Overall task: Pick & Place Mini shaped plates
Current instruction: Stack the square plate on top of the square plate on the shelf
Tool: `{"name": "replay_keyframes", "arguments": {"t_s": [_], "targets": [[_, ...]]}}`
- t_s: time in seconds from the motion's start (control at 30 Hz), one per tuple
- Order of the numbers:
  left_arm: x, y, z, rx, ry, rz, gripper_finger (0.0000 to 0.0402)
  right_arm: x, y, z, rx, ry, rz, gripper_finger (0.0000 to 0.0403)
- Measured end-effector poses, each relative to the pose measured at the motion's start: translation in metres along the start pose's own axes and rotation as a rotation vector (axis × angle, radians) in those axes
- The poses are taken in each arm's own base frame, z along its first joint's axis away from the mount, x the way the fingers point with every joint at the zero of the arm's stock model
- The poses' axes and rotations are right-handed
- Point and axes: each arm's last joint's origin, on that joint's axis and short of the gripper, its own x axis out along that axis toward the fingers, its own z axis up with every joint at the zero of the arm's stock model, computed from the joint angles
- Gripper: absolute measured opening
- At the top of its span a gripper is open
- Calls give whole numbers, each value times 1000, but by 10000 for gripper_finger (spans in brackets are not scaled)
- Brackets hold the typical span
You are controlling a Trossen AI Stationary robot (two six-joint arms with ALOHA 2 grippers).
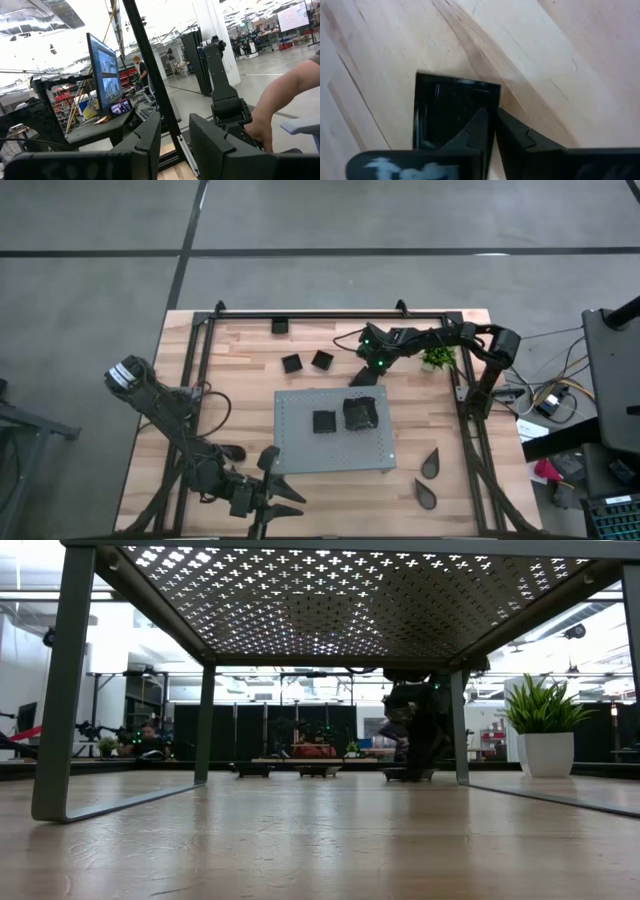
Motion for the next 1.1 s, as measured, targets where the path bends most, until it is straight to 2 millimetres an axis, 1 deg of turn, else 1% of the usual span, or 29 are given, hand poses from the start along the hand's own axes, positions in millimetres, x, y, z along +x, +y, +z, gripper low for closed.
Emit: {"name": "replay_keyframes", "arguments": {"t_s": [0.1, 0.3, 0.47, 0.63, 0.77, 0.97, 1.1], "targets": [[0, 0, 0, 0, 0, 0, 99, 0, 0, 0, -6, -1, 3, 13], [0, 0, 0, 0, 1, 0, 99, -2, 1, 2, -6, -5, 5, 9], [0, 0, -1, 5, 7, -3, 99, -15, 7, 11, -22, -62, -16, 9], [0, 0, -1, 6, 7, -3, 99, -40, 12, 24, -13, -109, -86, 9], [0, 0, -1, 7, 8, -4, 99, -63, 19, 33, -13, -166, -135, 9], [0, -1, -2, 10, 14, -6, 99, -104, 34, 45, -36, -243, -215, 8], [0, -1, -2, 10, 19, -9, 99, -131, 47, 50, -56, -309, -201, 8]]}}
